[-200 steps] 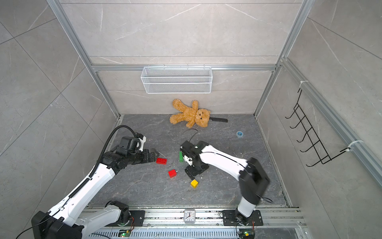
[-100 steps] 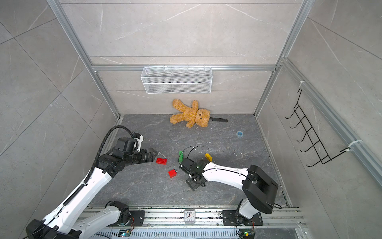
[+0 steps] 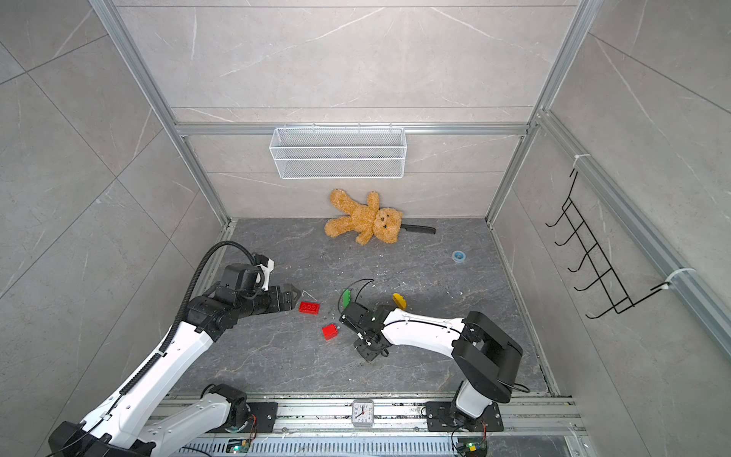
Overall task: Assemble an ice cream with lego
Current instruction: Move the lego brick at the center of the board, then pick up the lego brick from the center of the board.
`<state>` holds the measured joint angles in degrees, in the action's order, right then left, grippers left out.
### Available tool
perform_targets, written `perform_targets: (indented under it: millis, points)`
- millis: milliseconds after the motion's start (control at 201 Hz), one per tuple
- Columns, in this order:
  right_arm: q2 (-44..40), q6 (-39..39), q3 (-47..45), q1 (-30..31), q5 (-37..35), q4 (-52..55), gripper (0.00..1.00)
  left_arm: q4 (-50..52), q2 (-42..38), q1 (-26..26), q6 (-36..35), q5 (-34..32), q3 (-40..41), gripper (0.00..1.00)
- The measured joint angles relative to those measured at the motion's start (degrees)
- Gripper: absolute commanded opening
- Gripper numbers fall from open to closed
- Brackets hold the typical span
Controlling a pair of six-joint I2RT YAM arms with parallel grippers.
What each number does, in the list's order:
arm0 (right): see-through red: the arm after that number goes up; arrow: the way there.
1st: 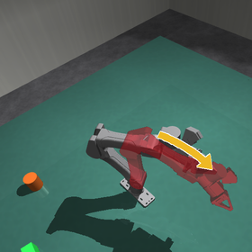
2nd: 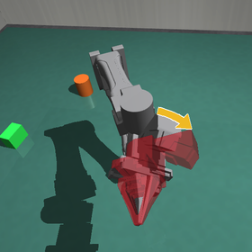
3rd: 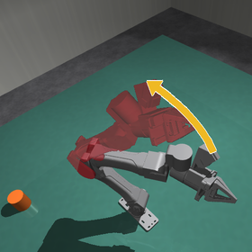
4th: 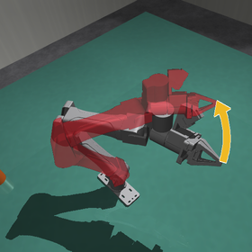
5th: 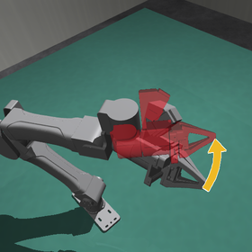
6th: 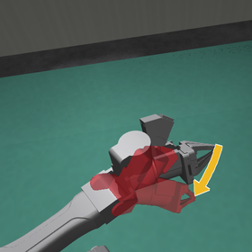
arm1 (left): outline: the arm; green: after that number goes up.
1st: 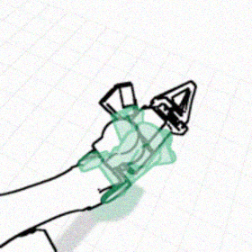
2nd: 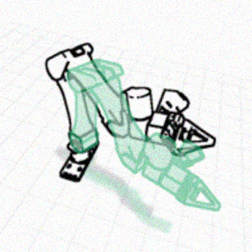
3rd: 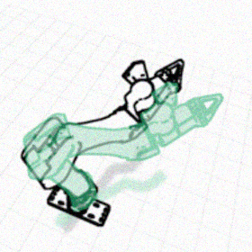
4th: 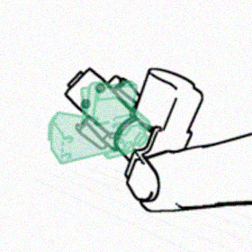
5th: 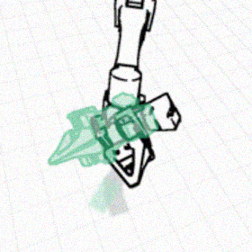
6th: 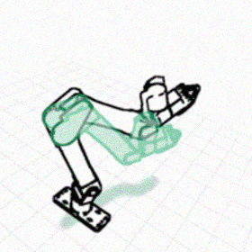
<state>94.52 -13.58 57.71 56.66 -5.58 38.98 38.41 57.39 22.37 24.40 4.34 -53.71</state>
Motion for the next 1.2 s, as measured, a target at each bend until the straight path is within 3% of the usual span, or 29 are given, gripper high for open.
perform_targets:
  millis: [264,458,568,737,817,1001,1200]
  points:
    - [3.80,0.04,4.39,-0.02,-0.96,-0.55,0.38,-0.04,-0.09,0.00,-0.07,-1.18,0.96,0.99]
    - [6.56,-0.11,7.06,-0.63,-1.92,-1.20,0.64,0.15,-0.13,0.00,-0.39,-1.53,1.14,1.00]
    - [6.71,-0.09,8.24,-0.98,-1.90,-0.81,0.72,0.37,-0.46,0.00,-0.42,-3.08,1.14,0.99]
    - [5.77,-1.55,11.91,-1.03,-2.27,1.79,0.74,1.73,-0.59,0.04,-0.39,-6.93,1.14,0.99]
    - [4.11,-3.61,14.21,-1.03,-2.12,3.63,0.69,2.45,-0.59,0.04,-0.39,-9.27,1.14,0.99]
    - [2.75,-10.99,18.23,-0.85,8.48,0.90,0.71,2.89,-0.68,-1.20,-0.28,-13.11,1.14,0.99]
    - [8.33,-15.82,18.23,-0.13,17.07,-1.84,0.73,-0.22,-3.13,-2.54,1.05,-11.21,3.76,0.99]
